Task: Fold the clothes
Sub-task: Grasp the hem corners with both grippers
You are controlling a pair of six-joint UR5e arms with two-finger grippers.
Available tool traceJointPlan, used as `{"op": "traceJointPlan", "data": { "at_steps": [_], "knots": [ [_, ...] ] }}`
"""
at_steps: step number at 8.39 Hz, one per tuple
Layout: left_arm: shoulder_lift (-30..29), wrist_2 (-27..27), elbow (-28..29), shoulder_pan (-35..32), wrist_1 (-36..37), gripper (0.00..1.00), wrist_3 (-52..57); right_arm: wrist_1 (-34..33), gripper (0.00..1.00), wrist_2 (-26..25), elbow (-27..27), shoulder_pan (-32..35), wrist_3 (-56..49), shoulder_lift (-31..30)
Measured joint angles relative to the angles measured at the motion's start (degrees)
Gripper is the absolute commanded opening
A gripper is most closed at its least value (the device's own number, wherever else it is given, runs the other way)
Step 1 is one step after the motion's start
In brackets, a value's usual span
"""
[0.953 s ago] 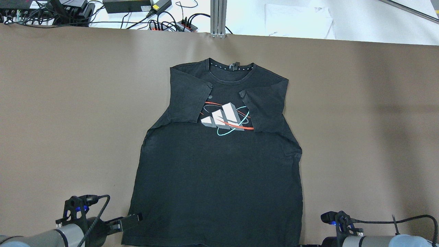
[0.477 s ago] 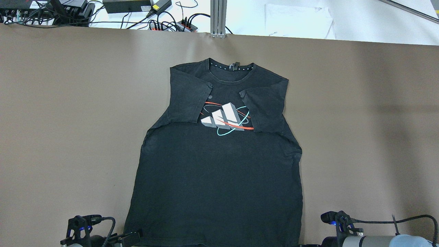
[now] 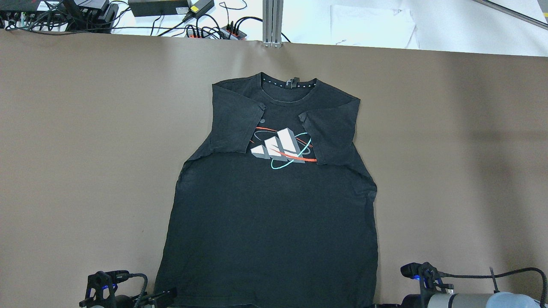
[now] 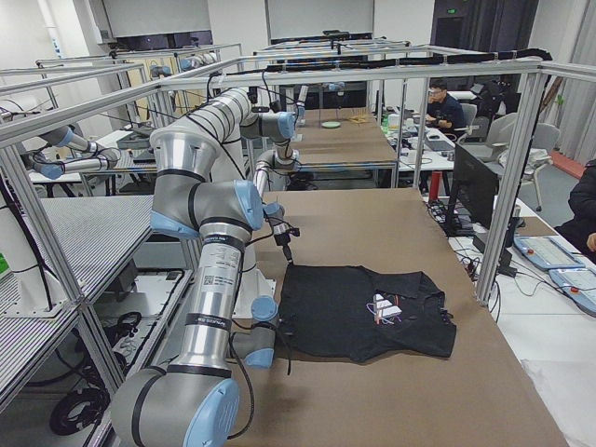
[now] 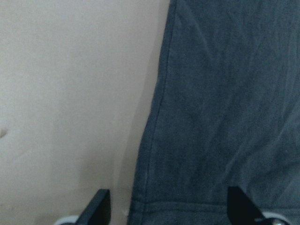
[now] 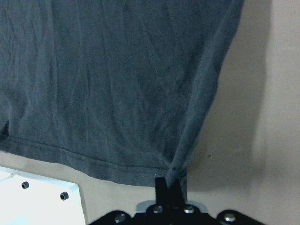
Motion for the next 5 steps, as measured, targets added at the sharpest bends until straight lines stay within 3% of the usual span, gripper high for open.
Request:
{"op": "traceJointPlan", "data": {
  "at_steps": [1,5],
  "knots": [
    [-0.1,0.0,0.4,0.0,0.0,0.0,0.0,0.0,0.0,0.0,0.0,0.0,0.0,0.0],
    [-0.5,-0.3,0.2,0.0,0.1,0.0,0.1,0.0,0.0,-0.1,0.0,0.1,0.0,0.0]
  ]
}}
